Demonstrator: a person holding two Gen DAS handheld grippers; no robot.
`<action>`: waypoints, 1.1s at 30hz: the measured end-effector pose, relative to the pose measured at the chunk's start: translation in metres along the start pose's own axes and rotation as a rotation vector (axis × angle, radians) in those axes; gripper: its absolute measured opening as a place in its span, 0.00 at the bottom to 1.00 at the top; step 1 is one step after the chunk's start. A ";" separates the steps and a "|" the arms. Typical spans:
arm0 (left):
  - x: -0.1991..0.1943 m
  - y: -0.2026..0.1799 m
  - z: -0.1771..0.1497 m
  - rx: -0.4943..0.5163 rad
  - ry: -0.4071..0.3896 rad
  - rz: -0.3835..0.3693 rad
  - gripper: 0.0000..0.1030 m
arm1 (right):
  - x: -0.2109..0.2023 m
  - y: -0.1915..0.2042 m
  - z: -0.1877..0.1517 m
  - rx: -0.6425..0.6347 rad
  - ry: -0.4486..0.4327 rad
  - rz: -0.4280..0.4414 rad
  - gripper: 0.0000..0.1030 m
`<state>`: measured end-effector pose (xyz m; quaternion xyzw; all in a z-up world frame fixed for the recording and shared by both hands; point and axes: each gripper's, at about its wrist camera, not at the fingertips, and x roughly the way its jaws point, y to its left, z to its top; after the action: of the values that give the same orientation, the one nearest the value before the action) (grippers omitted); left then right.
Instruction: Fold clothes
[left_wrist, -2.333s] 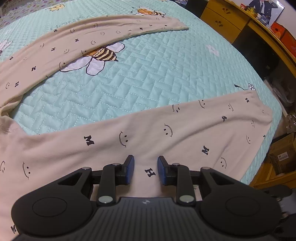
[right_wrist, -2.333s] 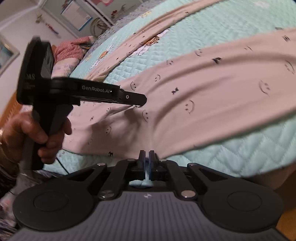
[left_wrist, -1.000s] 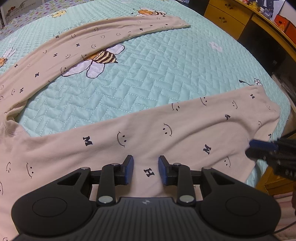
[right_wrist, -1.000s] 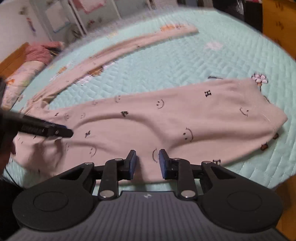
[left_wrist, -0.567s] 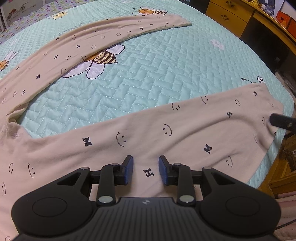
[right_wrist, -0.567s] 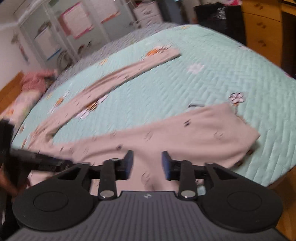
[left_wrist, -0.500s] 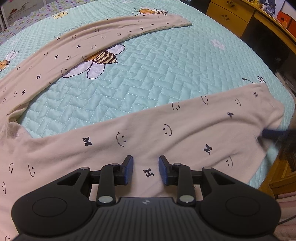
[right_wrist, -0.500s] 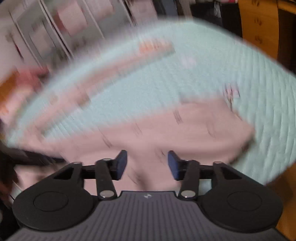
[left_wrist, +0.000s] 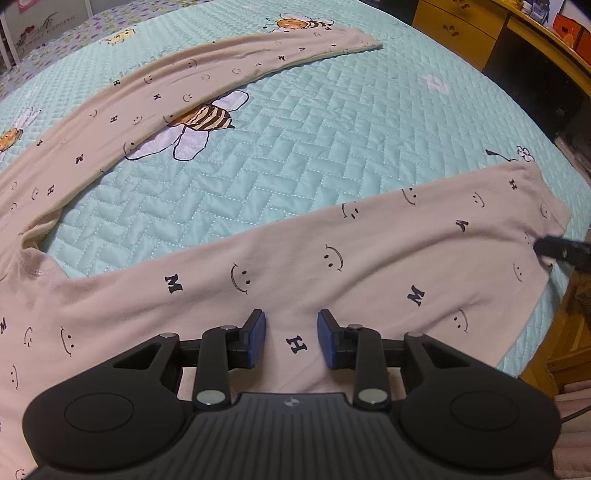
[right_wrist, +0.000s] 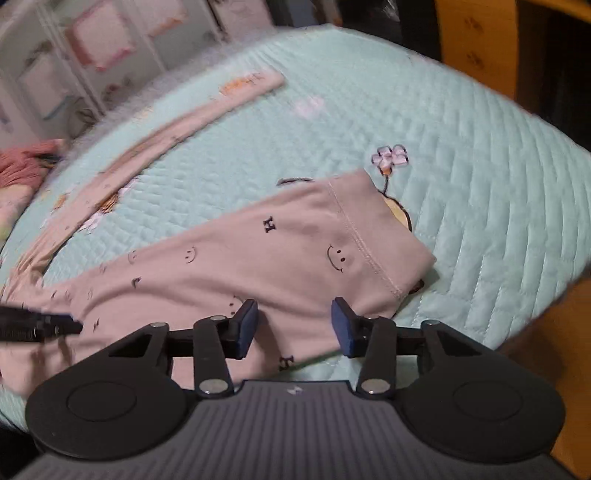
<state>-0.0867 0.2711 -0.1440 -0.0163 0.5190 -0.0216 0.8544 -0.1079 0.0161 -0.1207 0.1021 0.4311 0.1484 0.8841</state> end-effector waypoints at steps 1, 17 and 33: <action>0.000 0.000 0.000 0.002 0.001 -0.001 0.33 | -0.004 0.000 0.000 0.006 0.007 -0.001 0.45; 0.000 -0.001 0.002 0.016 0.009 0.012 0.33 | 0.037 -0.072 0.047 0.370 -0.109 0.165 0.00; 0.000 -0.002 0.002 0.012 0.005 0.012 0.33 | -0.004 -0.088 0.008 0.518 -0.222 0.142 0.05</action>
<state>-0.0853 0.2692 -0.1430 -0.0078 0.5209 -0.0195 0.8534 -0.0884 -0.0683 -0.1404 0.3701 0.3471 0.0830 0.8577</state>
